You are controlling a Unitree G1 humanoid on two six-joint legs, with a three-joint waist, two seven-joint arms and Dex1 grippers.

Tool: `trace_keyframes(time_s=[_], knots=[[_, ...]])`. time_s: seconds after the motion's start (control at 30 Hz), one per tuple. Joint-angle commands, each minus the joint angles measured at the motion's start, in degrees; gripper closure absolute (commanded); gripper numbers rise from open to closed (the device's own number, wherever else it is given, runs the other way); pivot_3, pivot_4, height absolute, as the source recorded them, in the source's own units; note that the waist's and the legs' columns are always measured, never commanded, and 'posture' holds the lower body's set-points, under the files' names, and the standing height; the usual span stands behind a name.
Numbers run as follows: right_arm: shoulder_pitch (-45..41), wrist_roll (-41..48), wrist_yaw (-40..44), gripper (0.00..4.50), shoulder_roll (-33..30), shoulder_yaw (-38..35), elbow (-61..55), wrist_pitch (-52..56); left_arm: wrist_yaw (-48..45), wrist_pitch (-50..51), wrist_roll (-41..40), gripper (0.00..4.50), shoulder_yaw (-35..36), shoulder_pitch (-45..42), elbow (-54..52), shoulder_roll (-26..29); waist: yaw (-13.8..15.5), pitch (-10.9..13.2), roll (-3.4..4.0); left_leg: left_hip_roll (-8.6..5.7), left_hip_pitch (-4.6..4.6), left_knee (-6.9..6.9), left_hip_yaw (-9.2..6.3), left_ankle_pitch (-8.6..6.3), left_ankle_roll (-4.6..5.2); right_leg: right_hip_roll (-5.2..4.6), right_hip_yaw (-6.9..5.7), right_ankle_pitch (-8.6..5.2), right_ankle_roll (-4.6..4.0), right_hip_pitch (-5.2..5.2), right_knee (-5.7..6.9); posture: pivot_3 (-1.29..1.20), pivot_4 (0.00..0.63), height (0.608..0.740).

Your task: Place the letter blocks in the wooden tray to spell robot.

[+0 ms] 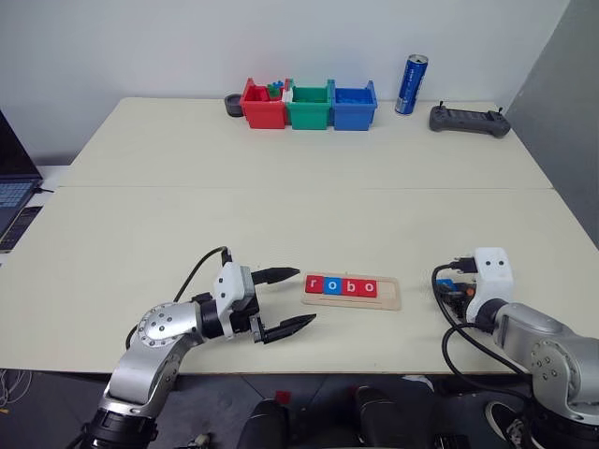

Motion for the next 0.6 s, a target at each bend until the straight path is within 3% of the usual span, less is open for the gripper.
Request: trace_keyframes(time_s=[0.03,0.13,0.27,0.47,0.6], knots=[[-2.33,-0.60,0.17,0.93,-1.05,-2.06,1.57,-0.29,0.00,-0.15,-1.03,0.00,0.47,-0.81,-1.29,-0.03,-0.01,0.00,0.00,0.00,0.00,0.01,0.01,0.00,0.00,0.00,0.01,0.00,0.00,0.00,-0.01,0.00,0.150,0.740],[-6.65,-0.10,1.70,0.02,-3.36,-2.82,3.83,-2.24,-0.18,-0.13,-1.00,0.00,0.38,-1.11,-0.99,-0.05,-0.04,0.01,0.01,-0.02,-0.01,0.03,0.04,0.00,0.00,-0.02,0.02,0.00,0.01,0.00,-0.01,0.00,0.150,0.740],[-10.11,2.04,10.96,0.02,-11.91,0.25,9.23,-11.39,-0.59,-0.13,-0.99,0.00,0.34,-1.65,-0.45,0.04,-0.06,0.03,0.03,-0.01,-0.02,-0.01,0.04,0.00,0.00,-0.01,0.01,0.00,0.00,-0.03,-0.02,0.00,0.150,0.740],[-1.21,-3.93,47.63,0.02,-34.17,11.88,25.78,-55.50,-1.31,-0.60,-0.79,0.00,-0.01,-2.51,0.63,-0.25,0.25,0.07,-0.04,-0.05,-0.08,-0.04,0.04,-0.02,0.03,-0.08,-0.04,-0.07,0.09,0.01,-0.20,0.00,0.150,0.740],[-1.95,-6.75,60.90,0.02,-39.44,16.57,38.19,-72.65,-1.54,-0.85,-0.58,0.00,-0.30,-2.90,1.04,-0.70,0.01,0.10,-0.08,-0.06,-0.06,0.00,0.13,-0.02,0.03,-0.11,0.02,-0.05,0.09,0.02,-0.19,0.00,0.150,0.740]])
